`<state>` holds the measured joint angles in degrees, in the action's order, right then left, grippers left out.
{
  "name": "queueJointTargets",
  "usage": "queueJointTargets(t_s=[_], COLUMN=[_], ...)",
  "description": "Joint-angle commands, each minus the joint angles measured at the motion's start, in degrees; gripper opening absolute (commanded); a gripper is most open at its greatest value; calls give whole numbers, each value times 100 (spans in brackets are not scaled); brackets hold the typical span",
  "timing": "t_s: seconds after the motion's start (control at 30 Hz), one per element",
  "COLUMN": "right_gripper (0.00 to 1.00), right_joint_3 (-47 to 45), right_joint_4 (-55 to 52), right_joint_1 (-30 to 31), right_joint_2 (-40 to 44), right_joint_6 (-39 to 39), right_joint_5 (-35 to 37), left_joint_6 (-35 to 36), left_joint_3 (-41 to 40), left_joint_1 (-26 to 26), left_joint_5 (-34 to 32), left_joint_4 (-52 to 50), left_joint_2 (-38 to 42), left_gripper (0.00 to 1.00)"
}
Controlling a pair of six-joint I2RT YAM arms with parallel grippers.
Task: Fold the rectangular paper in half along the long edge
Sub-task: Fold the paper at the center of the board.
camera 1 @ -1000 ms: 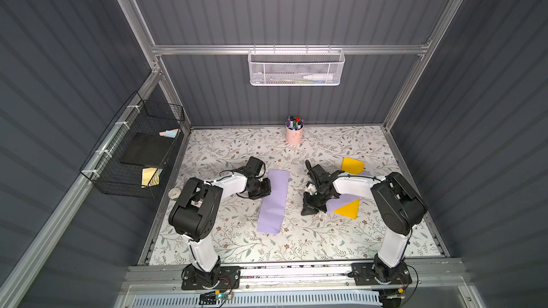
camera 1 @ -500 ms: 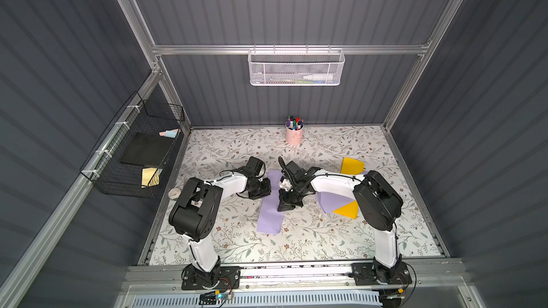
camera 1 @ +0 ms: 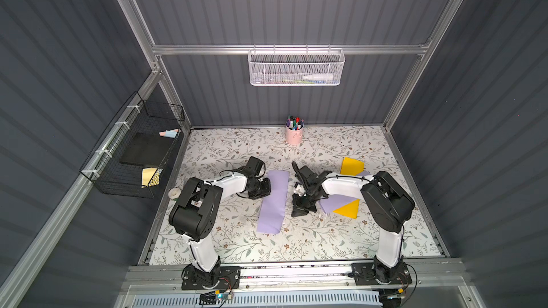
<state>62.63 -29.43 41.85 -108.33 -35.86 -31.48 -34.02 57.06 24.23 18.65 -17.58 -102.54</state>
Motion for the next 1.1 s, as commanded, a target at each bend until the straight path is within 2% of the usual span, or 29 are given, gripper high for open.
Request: queueJointTargets(t_s=[0.0,0.17,0.33,0.53,0.67,0.97,1.07], right_gripper=[0,0,0,0,0,0,0], right_joint_3=[-193,328,1009,1312,849,-925,-1115], right_joint_4=[-472,-210,-122,-329,-346,-76,-132], right_joint_1=[-81,187,710,1067,1095,820,705], right_joint_2=[150,163,-262,-801,-708,-29,140], right_joint_6=[124,-90,-207,-90,-131,-321,-237], right_joint_5=[408,22,-121,-306,-174,22,22], left_joint_6=[124,106,107,97,104,141,150], left_joint_3=[-258,-279,-271,-264,-261,-277,-268], left_joint_1=[-32,-32,-32,-33,-32,-33,-32], left_joint_5=[-540,-576,-609,-624,-654,-645,-644], left_joint_4=[-834,-861,-929,-931,-975,-975,-974], left_joint_2=[-414,-345,-282,-285,-249,-284,-293], left_gripper=[0,0,0,0,0,0,0])
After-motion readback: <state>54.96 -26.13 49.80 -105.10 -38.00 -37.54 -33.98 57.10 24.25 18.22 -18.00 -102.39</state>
